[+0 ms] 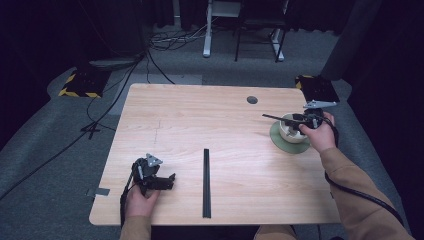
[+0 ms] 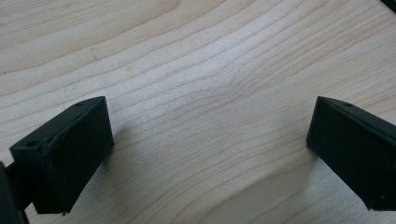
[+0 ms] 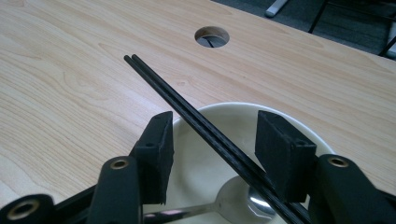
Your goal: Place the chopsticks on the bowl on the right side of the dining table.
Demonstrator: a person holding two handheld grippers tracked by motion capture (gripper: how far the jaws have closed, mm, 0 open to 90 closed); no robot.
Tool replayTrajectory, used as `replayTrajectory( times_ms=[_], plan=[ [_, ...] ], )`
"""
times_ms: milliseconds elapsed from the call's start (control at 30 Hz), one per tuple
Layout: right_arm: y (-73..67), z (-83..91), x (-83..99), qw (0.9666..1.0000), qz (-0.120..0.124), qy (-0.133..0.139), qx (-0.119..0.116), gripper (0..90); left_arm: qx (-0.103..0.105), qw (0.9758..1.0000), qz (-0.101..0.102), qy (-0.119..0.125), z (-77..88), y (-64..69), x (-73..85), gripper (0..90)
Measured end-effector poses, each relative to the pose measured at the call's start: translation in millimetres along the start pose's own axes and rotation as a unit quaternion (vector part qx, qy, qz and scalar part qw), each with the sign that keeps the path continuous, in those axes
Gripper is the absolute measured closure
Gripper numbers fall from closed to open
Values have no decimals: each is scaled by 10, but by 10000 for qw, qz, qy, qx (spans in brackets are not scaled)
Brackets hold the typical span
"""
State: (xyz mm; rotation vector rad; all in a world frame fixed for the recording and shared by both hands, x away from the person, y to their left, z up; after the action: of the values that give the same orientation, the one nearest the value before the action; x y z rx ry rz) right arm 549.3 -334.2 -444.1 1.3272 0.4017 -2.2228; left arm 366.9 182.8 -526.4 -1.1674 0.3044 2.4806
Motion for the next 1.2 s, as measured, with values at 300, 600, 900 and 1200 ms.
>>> replayTrajectory(
  times_ms=[300,600,900,1200],
  plan=[
    [-80,23,74,9998,1,-109,-188,482,0,10000,-1,0,0,0,0,6],
    [-113,94,90,9996,62,-15,-268,478,-4,10000,-11,0,0,-2,-1,6],
    [178,508,6,9985,-19,481,266,478,-1,10000,1,2,-1,0,0,6],
    [685,861,226,9931,-316,476,1020,484,-1,10000,9,7,-2,1,-1,6]
  ],
)
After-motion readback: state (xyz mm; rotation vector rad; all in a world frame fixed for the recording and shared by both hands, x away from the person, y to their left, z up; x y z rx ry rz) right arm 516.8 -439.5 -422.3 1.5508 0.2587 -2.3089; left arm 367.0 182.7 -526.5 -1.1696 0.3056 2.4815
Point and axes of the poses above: each handheld gripper's, and its own axes: z roughly backward along the jaws, x roughly out of its underside, y roughly to its right, the point moved 3 cm from there along -z, roughly forward along the jaws, and after that the axes turned 10 degrees about y, right-handed, at the moved point
